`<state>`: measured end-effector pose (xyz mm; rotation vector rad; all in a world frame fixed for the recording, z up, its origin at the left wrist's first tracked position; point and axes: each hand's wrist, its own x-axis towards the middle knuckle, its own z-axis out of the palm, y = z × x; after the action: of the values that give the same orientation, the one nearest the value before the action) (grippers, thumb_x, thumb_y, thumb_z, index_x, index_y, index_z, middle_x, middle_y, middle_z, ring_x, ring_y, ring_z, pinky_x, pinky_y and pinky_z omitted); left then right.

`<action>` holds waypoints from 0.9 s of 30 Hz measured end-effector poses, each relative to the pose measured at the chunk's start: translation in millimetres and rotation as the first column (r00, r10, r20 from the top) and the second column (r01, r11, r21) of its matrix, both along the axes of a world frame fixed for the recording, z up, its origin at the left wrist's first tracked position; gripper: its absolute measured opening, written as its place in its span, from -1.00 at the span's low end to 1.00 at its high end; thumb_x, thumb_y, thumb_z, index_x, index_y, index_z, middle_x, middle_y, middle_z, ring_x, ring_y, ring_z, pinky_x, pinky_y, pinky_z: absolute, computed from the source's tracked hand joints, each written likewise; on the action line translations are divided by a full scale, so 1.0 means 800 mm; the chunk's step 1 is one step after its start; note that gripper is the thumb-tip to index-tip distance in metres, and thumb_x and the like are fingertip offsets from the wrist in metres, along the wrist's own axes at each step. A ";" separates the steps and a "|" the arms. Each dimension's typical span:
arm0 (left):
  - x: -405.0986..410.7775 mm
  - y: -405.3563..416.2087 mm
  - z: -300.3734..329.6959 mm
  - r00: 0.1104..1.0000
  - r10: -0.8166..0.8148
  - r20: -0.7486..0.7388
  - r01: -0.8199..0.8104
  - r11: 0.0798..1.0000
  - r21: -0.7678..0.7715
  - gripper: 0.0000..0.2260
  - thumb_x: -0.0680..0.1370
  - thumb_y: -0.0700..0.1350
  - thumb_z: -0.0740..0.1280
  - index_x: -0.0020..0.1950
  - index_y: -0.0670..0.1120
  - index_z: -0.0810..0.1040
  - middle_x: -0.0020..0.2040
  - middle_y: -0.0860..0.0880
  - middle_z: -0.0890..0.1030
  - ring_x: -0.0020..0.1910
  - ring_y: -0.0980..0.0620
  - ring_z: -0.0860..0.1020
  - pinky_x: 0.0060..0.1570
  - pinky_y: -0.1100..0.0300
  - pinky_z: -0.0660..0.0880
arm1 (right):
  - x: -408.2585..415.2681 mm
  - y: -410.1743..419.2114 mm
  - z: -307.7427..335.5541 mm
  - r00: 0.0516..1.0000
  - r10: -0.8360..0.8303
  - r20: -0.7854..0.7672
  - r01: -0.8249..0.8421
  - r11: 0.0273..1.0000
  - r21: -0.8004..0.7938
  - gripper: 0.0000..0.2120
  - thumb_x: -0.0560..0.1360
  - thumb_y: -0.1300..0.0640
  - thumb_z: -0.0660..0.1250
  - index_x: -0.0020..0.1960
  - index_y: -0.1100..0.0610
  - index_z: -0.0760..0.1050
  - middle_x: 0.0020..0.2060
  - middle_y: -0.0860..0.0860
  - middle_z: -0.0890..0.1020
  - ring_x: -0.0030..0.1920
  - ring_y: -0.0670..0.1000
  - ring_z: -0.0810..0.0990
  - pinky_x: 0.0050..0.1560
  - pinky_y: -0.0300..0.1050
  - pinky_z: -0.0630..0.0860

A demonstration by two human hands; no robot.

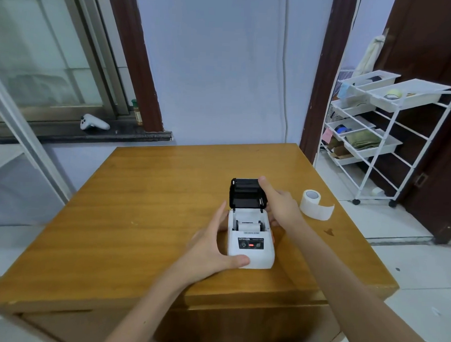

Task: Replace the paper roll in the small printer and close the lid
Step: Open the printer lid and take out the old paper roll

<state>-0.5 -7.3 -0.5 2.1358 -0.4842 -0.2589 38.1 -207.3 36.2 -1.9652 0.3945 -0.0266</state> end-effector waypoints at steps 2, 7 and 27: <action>0.000 0.000 0.000 1.000 0.005 0.008 -0.005 1.000 0.010 0.04 0.22 0.34 0.54 0.34 0.61 -0.23 0.46 0.46 0.22 0.50 0.24 0.26 0.50 -0.13 0.19 | -0.001 0.002 0.000 1.000 -0.009 -0.001 0.009 0.999 -0.040 0.04 0.20 -0.65 -0.04 0.04 0.26 0.56 -0.07 0.21 0.67 -0.04 0.23 0.64 0.11 0.25 0.55; -0.001 0.001 0.000 1.000 0.011 0.024 -0.011 1.000 0.017 0.03 0.23 0.33 0.54 0.31 0.63 -0.25 0.46 0.43 0.22 0.48 0.25 0.27 0.49 -0.13 0.23 | -0.032 0.006 -0.003 0.911 -0.107 0.398 0.170 0.977 -0.126 -0.60 0.50 -0.24 0.24 0.15 0.02 0.49 0.07 -0.10 0.48 0.03 -0.11 0.50 0.08 -0.09 0.47; -0.001 0.002 0.000 0.999 -0.016 0.041 0.015 1.000 0.012 0.01 0.27 0.28 0.54 0.32 0.62 -0.24 0.32 0.60 0.21 0.45 0.34 0.26 0.41 0.10 0.25 | -0.003 0.001 0.009 0.800 0.573 -0.178 -0.584 0.679 -0.445 -0.82 0.46 0.08 0.43 0.00 0.13 0.69 -0.11 0.04 0.73 -0.06 0.05 0.68 -0.02 0.00 0.63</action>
<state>-1.1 -6.0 -0.4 2.1533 -0.5247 -0.2270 36.1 -206.5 43.5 -2.5125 -0.2807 0.3430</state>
